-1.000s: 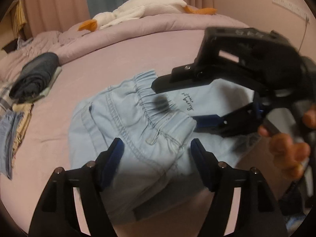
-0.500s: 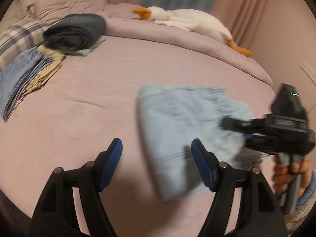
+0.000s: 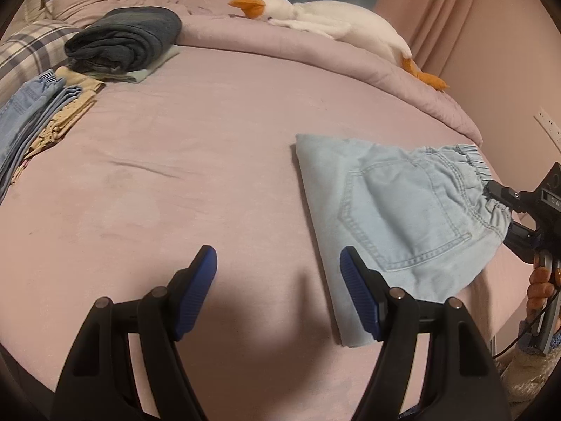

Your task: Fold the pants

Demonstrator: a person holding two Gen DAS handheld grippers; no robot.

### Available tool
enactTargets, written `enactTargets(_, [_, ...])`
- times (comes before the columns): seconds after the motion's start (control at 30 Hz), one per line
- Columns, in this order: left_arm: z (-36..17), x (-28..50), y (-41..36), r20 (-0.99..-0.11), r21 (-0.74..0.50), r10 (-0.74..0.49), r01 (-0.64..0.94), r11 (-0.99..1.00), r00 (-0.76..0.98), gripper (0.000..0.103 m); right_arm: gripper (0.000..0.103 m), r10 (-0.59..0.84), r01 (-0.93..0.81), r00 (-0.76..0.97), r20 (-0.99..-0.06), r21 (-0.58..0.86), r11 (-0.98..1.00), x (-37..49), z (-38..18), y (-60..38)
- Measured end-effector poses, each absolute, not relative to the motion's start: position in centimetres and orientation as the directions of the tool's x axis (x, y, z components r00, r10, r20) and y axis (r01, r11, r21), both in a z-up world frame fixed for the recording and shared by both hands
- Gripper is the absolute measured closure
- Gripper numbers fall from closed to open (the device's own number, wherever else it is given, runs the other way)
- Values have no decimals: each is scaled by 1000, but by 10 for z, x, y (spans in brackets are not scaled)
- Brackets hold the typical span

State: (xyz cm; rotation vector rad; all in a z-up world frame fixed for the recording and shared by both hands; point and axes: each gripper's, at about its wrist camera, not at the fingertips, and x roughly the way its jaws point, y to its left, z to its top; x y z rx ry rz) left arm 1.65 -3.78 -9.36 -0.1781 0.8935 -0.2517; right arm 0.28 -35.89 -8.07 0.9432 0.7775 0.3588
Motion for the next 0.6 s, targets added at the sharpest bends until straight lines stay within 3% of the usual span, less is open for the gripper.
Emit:
enactTargets(0.3, [-98, 27, -49, -757, -257, -305, 166, 952, 578, 30, 75, 547, 161, 678, -491, 825, 541, -1, -111, -375])
enactTargets(0.6, [-99, 35, -60, -761, -245, -312, 194, 950, 569, 30, 72, 476, 224, 622, -622, 724, 653, 7, -120, -373])
